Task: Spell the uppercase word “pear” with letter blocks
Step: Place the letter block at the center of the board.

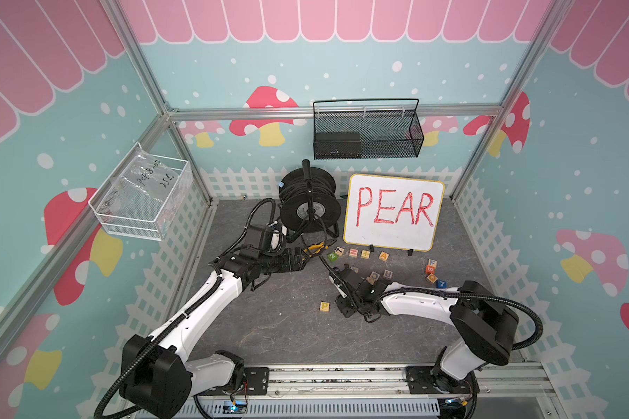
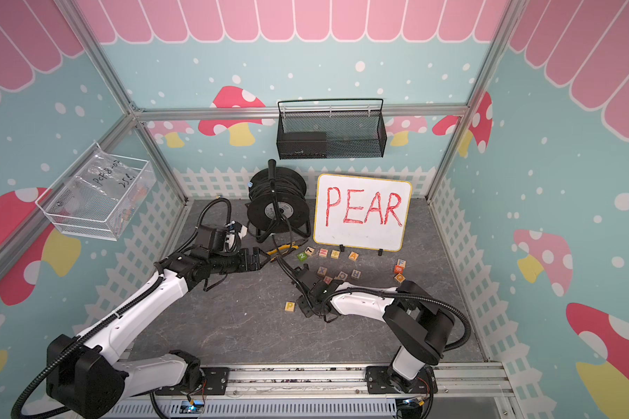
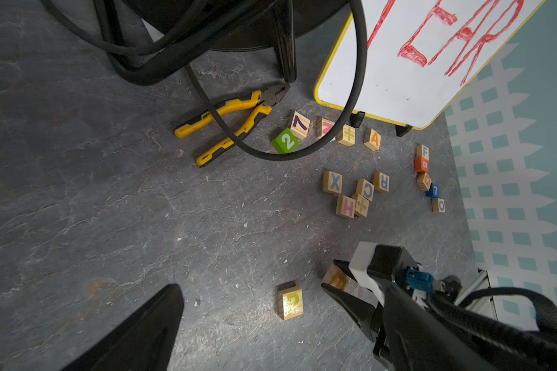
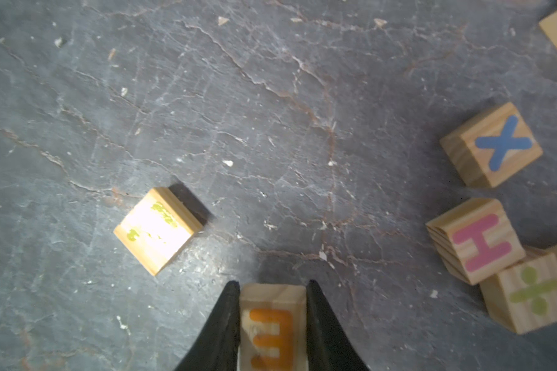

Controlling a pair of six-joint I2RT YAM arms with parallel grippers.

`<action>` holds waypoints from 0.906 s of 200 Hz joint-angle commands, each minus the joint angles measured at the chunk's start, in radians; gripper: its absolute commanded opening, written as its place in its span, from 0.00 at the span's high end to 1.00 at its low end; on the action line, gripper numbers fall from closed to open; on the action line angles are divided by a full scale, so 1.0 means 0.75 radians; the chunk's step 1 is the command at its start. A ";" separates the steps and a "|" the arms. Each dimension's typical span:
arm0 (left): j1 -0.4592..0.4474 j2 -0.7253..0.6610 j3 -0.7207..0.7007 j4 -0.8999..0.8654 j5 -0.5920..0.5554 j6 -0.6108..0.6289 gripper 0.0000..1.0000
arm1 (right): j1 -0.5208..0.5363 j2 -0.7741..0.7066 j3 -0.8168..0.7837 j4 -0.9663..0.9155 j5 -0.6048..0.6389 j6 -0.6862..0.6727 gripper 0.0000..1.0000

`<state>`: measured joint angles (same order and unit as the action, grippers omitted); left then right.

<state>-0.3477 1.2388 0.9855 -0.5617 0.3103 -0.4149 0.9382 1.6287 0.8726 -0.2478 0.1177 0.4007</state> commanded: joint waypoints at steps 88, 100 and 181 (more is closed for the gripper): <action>0.012 -0.035 0.042 -0.045 -0.035 0.024 0.01 | 0.052 0.088 0.045 -0.028 -0.014 -0.025 0.63; 0.012 -0.036 0.041 -0.045 -0.035 0.024 0.01 | 0.055 0.088 0.045 -0.033 -0.006 -0.019 0.57; 0.012 -0.022 0.044 -0.044 -0.022 0.021 0.01 | 0.072 0.022 -0.021 -0.056 0.034 0.061 0.43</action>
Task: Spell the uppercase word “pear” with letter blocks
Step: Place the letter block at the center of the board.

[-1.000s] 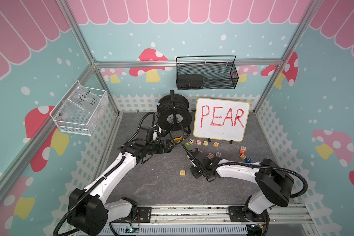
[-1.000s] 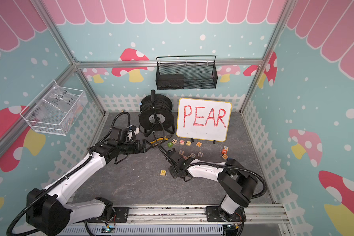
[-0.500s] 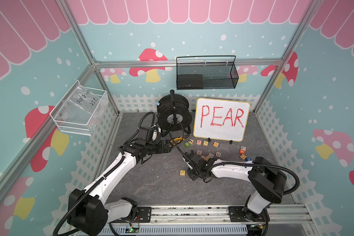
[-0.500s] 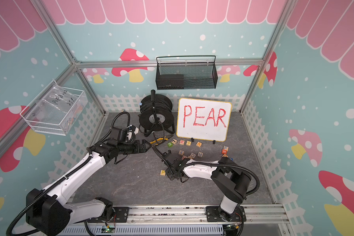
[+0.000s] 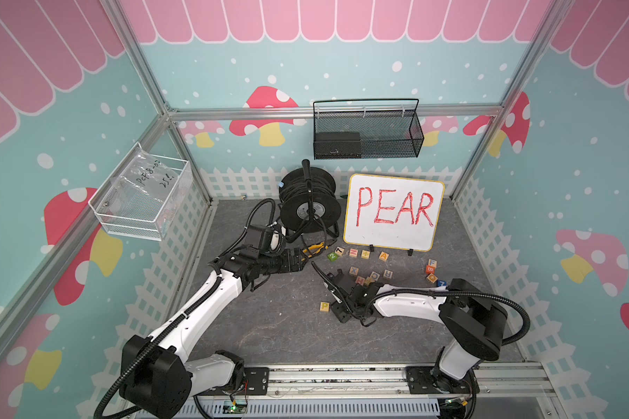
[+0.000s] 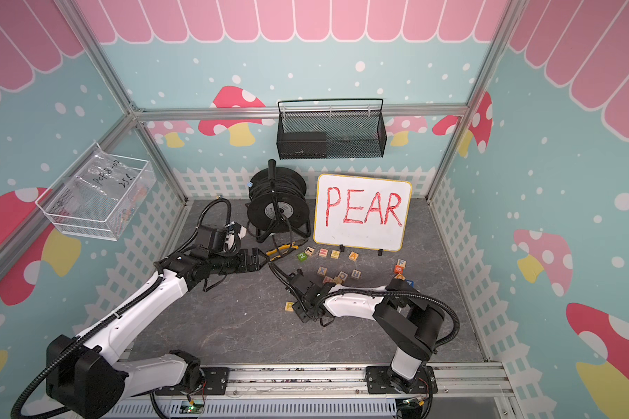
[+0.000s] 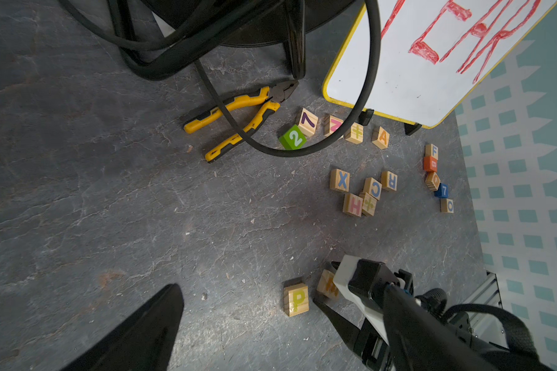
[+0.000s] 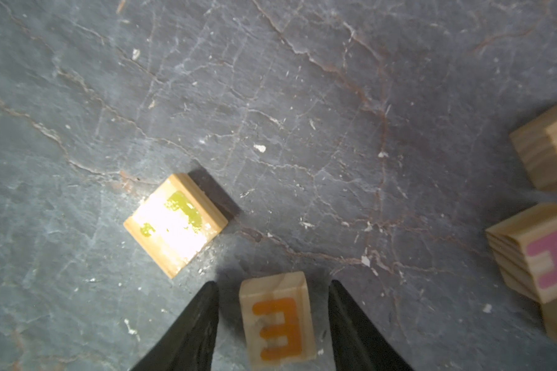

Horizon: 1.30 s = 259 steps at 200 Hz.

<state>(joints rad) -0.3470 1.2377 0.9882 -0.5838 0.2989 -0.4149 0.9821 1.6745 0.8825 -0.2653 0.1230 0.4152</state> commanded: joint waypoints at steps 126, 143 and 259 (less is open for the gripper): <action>0.027 -0.017 0.045 -0.021 -0.019 0.032 0.01 | 0.027 -0.120 -0.152 -0.189 0.309 0.301 0.43; 0.030 -0.007 0.048 -0.022 -0.017 0.030 0.01 | 0.024 -0.125 -0.161 -0.187 0.355 0.334 0.43; 0.039 -0.004 0.046 -0.021 -0.023 0.029 0.01 | -0.020 0.040 -0.021 -0.093 0.447 0.396 0.42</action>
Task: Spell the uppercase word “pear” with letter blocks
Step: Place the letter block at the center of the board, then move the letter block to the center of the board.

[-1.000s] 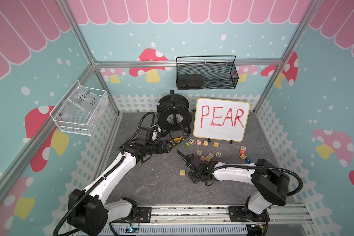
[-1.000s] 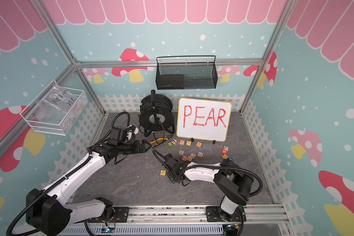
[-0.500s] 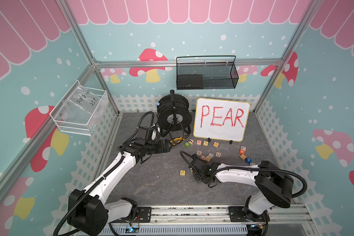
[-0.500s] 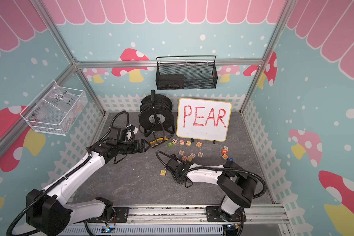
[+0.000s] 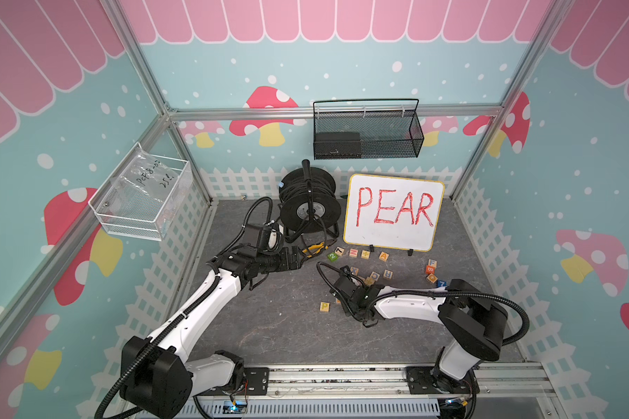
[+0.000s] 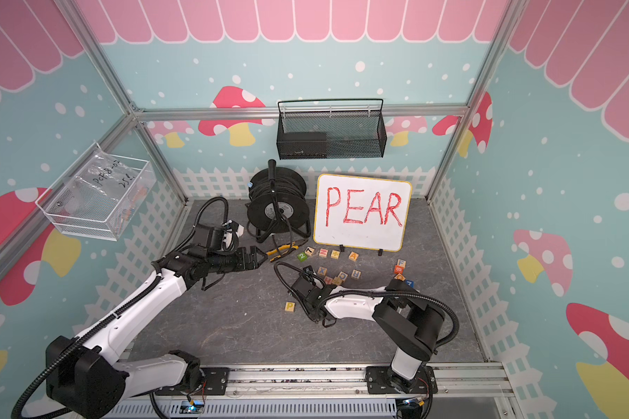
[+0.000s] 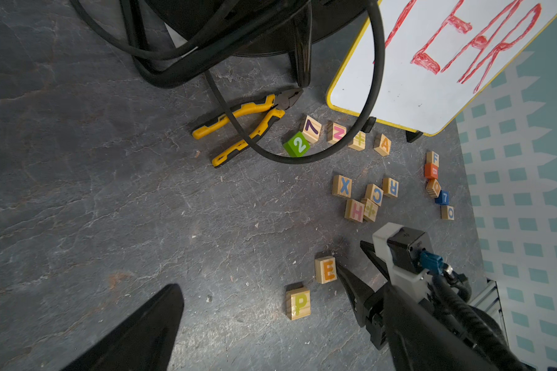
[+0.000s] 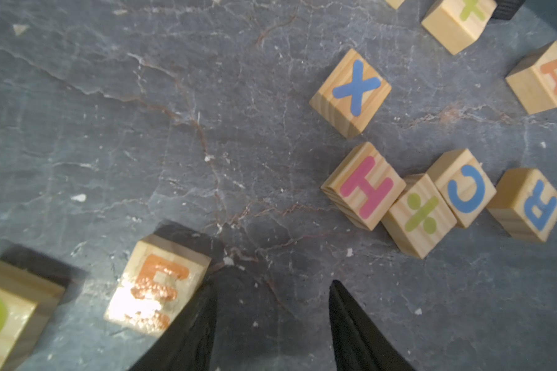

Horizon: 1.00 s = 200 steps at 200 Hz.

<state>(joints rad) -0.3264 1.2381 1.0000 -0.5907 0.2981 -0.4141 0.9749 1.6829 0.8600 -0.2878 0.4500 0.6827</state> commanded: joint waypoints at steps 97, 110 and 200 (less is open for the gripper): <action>0.018 -0.041 0.029 -0.013 0.001 -0.002 0.01 | -0.099 -0.196 0.090 -0.055 -0.267 0.418 0.30; 0.018 -0.051 0.028 -0.013 -0.007 -0.008 0.01 | -0.093 -0.162 0.102 -0.051 -0.301 0.446 0.30; 0.018 -0.122 0.029 -0.019 -0.020 -0.015 0.01 | -0.061 0.027 0.201 -0.089 -0.274 0.485 0.39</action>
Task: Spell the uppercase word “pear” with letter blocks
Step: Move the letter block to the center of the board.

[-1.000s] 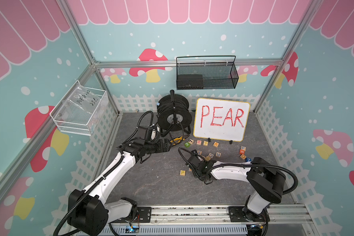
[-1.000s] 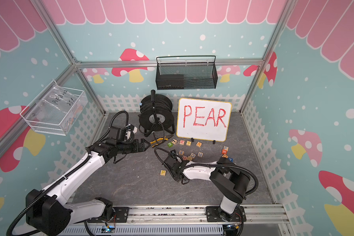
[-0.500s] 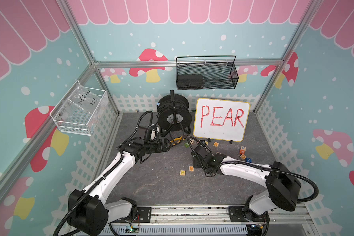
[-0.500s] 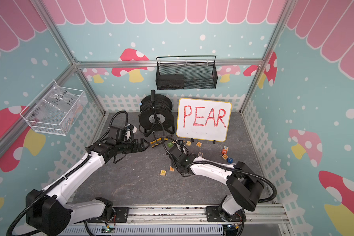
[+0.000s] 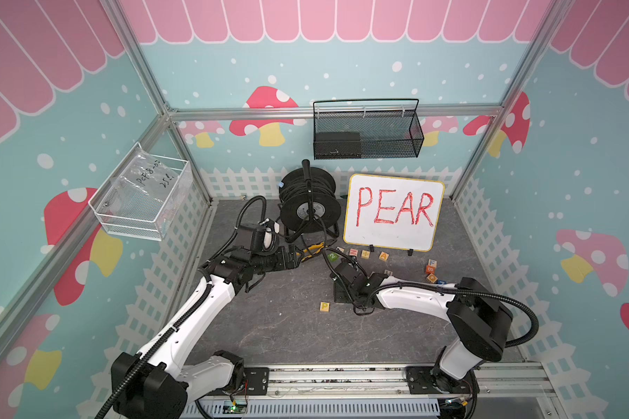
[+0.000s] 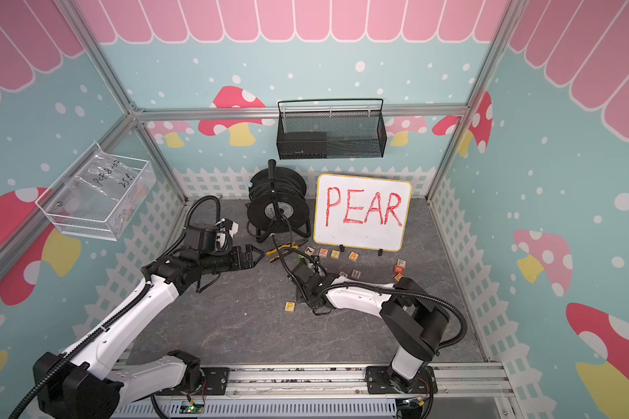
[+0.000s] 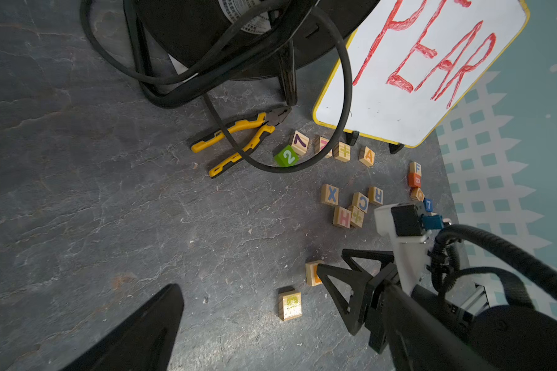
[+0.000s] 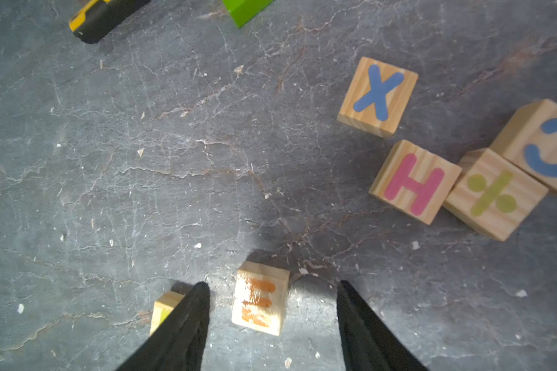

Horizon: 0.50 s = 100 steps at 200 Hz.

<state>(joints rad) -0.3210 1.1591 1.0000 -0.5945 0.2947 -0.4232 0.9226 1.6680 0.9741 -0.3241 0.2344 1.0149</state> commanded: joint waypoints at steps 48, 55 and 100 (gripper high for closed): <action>0.010 -0.018 0.026 -0.014 -0.026 -0.006 0.01 | 0.025 0.105 0.084 -0.071 0.012 0.046 0.46; 0.010 -0.019 0.028 -0.013 -0.026 -0.004 0.01 | 0.028 0.109 0.084 -0.075 0.013 0.051 0.47; 0.010 -0.026 0.026 -0.015 -0.027 -0.005 0.01 | 0.042 0.129 0.083 -0.086 0.013 0.066 0.50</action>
<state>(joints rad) -0.3206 1.1591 1.0000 -0.5949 0.2871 -0.4236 0.9440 1.7454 1.0172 -0.3607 0.2344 1.0332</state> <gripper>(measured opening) 0.994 0.506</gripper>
